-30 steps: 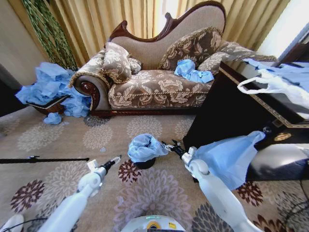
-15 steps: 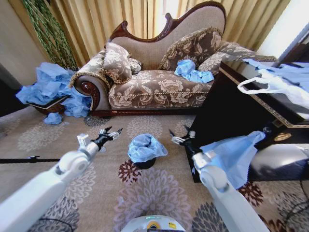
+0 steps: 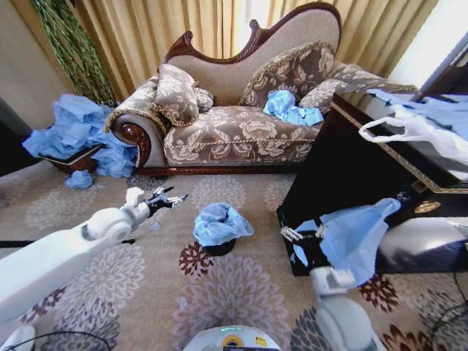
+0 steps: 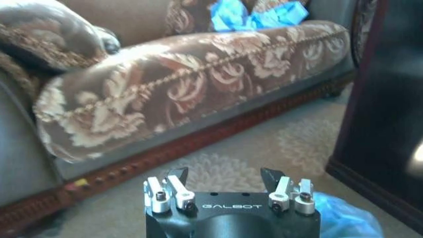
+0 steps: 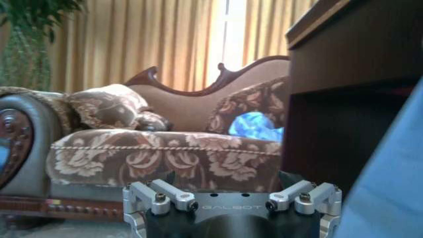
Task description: Place a garbage bag over the trash bin.
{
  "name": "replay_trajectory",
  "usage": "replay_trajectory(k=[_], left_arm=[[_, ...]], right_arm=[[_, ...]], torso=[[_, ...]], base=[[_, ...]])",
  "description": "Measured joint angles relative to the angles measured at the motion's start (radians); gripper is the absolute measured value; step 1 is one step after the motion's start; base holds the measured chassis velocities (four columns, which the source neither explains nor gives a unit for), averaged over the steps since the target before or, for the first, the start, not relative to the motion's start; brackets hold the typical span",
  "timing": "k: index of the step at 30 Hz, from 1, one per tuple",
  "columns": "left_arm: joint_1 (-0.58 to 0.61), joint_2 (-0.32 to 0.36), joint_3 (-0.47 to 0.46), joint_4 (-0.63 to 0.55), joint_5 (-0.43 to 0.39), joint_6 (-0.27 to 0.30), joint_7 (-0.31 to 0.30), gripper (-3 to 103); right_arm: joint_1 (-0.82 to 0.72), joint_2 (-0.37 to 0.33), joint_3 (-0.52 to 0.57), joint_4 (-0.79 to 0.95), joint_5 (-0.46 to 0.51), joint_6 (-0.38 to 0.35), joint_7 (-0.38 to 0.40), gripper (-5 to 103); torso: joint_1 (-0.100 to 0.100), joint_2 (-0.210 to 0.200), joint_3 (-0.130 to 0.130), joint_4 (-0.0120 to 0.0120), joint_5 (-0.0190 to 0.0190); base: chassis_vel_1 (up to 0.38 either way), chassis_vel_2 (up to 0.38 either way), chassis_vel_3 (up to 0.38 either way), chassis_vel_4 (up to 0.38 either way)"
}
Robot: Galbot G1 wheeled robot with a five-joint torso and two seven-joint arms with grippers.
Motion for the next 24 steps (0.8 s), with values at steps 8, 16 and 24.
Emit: replay_trajectory(k=[8,16,24], left_arm=[[-0.278,-0.16,0.353,0.124,0.008,0.015,0.001,74],[-0.502,-0.402,0.65,0.395,0.106,0.061,0.057,56],[-0.549,-0.529,0.747,0.577,0.255,0.119,0.202,32]], right_arm=[[-0.043,0.041,-0.003,0.002,-0.032,0.021,0.021,100],[-0.039,0.04,-0.005,-0.001,-0.031,0.021,0.02,100],[-0.036,0.039,-0.006,-0.004,-0.028,0.021,0.019,100]], torso=[[0.0,0.0,0.0,0.0002,0.0004],[0.0,0.0,0.0,-0.0003,0.0006],[0.0,0.0,0.0,-0.0001,0.0003]], base=[[0.0,0.0,0.0,0.0],[0.0,0.0,0.0,0.0],[0.0,0.0,0.0,0.0]])
